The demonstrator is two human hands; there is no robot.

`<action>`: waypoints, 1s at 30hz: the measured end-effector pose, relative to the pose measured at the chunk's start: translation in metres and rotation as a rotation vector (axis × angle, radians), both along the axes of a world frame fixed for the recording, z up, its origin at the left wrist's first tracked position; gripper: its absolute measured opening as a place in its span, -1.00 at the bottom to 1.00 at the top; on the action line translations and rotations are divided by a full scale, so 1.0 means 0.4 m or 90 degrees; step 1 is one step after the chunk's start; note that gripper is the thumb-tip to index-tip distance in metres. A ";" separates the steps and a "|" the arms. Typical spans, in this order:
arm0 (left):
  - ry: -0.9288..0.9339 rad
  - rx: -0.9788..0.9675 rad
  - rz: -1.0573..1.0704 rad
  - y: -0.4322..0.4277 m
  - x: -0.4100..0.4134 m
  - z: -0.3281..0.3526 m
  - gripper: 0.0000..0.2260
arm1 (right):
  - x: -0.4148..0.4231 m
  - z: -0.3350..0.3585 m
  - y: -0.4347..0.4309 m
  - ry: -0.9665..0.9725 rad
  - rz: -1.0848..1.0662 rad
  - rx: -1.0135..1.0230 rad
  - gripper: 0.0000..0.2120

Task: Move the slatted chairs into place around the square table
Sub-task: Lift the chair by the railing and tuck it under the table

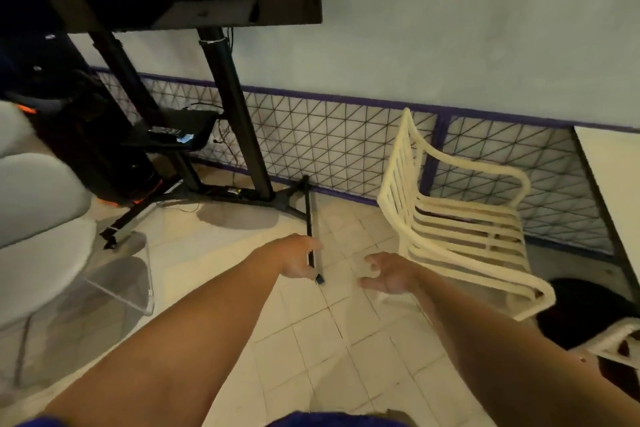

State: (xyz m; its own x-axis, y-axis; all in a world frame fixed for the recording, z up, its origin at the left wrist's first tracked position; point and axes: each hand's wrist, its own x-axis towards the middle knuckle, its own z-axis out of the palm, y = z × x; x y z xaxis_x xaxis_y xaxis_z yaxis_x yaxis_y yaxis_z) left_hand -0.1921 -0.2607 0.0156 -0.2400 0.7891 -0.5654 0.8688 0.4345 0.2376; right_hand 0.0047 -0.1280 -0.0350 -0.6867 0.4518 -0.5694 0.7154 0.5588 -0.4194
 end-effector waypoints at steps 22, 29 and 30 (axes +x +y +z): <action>0.057 -0.027 -0.279 0.923 -0.318 0.033 -0.43 | -0.284 0.014 0.597 0.097 -0.401 0.005 -0.28; 0.113 -0.058 -0.427 1.142 -0.317 0.001 -0.48 | -0.292 -0.035 0.668 0.101 -0.493 -0.036 -0.29; 0.123 -0.060 -0.454 1.176 -0.315 -0.006 -0.48 | -0.291 -0.046 0.679 0.104 -0.518 -0.040 -0.29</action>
State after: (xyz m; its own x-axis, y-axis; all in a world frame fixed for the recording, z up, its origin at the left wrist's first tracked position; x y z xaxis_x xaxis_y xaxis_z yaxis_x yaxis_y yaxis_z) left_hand -0.3183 0.2098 0.0130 0.2100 0.7406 -0.6382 0.9701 -0.2389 0.0420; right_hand -0.1119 0.1434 -0.0536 -0.2361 0.8140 -0.5308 0.8131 -0.1336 -0.5666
